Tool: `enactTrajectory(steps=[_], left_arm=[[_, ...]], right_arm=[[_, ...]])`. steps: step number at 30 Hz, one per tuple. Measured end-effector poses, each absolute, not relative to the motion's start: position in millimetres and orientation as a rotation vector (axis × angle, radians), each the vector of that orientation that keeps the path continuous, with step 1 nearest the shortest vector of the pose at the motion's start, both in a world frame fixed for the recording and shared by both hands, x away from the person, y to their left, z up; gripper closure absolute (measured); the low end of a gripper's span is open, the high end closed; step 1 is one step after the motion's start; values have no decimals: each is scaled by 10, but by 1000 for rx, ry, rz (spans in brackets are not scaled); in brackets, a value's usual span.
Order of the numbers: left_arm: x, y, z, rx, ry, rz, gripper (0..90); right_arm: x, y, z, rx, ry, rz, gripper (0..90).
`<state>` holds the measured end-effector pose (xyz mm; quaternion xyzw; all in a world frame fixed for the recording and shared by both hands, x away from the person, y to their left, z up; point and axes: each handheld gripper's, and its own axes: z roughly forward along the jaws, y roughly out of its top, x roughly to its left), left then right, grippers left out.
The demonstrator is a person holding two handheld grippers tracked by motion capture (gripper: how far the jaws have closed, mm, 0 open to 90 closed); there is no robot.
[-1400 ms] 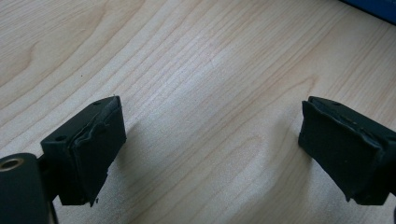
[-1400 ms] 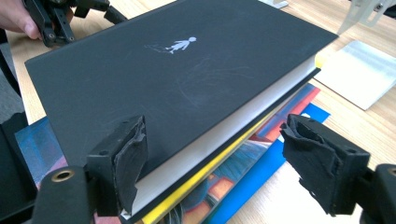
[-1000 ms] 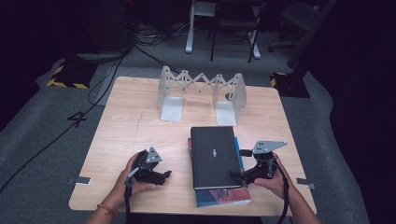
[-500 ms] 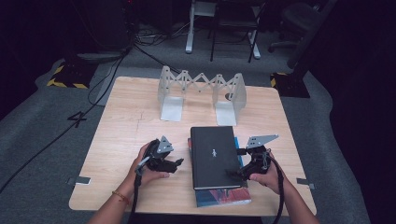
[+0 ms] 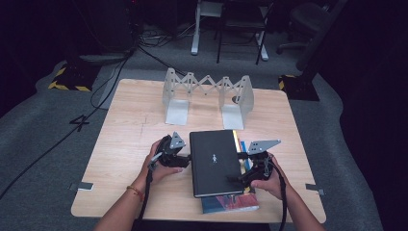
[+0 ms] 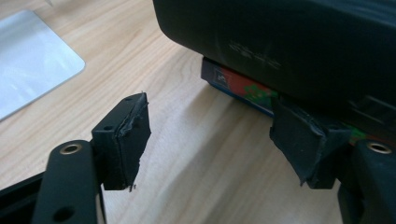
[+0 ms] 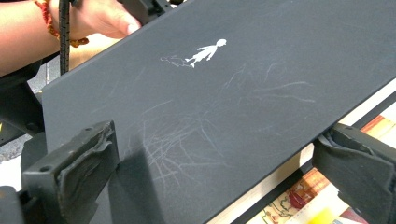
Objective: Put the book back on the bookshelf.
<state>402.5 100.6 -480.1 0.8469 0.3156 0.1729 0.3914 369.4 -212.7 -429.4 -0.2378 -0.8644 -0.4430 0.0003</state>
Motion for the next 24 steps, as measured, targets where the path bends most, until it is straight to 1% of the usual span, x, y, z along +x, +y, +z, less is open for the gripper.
enactTrajectory(steps=[3, 4, 5, 6, 7, 8, 11, 15, 16, 18, 19, 22, 24], left_arm=[[4068, 1017, -4808, 2134, 791, 440, 302], [4081, 1034, -4803, 2124, 778, 422, 346], [4093, 1047, -4793, 2122, 759, 401, 429], [4099, 1050, -4786, 2123, 718, 407, 515], [4106, 1046, -4781, 2138, 687, 412, 578], [4122, 1046, -4784, 2136, 674, 400, 607], [4175, 1057, -4797, 2119, 671, 385, 614], [4187, 1076, -4741, 2083, 641, 388, 672], [4183, 1079, -4717, 2077, 635, 411, 681], [4207, 1102, -4654, 2054, 634, 394, 726], [4216, 1112, -4632, 2045, 634, 391, 726], [4241, 1134, -4541, 2014, 626, 371, 794], [4261, 1148, -4478, 2015, 611, 363, 808]], right_arm=[[3690, -2128, -4292, -746, -2717, -1396, 12], [3690, -2129, -4294, -744, -2715, -1400, 12], [3690, -2130, -4293, -742, -2718, -1400, 12], [3688, -2130, -4290, -739, -2720, -1402, 12], [3687, -2129, -4289, -736, -2722, -1404, 12], [3686, -2129, -4287, -732, -2725, -1407, 13], [3692, -2125, -4279, -715, -2734, -1410, 15], [3689, -2115, -4254, -685, -2764, -1429, 17], [3687, -2111, -4245, -678, -2774, -1434, 17], [3688, -2097, -4227, -666, -2792, -1451, 18], [3689, -2089, -4215, -661, -2807, -1463, 19], [3692, -2083, -4189, -665, -2822, -1508, 54], [3707, -2089, -4170, -663, -2829, -1534, 69]])
